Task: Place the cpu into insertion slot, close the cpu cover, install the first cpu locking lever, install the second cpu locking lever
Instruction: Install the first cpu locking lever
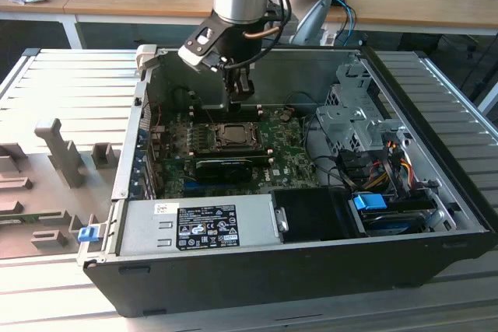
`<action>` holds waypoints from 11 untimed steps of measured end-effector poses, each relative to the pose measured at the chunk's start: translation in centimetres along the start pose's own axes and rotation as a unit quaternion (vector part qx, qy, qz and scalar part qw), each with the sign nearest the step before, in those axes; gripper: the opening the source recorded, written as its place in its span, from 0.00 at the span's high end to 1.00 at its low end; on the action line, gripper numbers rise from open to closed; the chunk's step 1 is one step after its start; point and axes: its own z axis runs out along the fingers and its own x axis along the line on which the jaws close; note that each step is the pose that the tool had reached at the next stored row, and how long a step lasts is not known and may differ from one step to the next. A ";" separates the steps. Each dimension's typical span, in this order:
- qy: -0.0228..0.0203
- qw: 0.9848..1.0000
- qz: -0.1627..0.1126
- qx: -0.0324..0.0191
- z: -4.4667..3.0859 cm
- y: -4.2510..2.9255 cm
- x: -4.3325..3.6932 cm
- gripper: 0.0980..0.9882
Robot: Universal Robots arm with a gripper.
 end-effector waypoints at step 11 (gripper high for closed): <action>-0.010 0.999 -0.029 -0.045 0.00 -0.01 0.00 0.99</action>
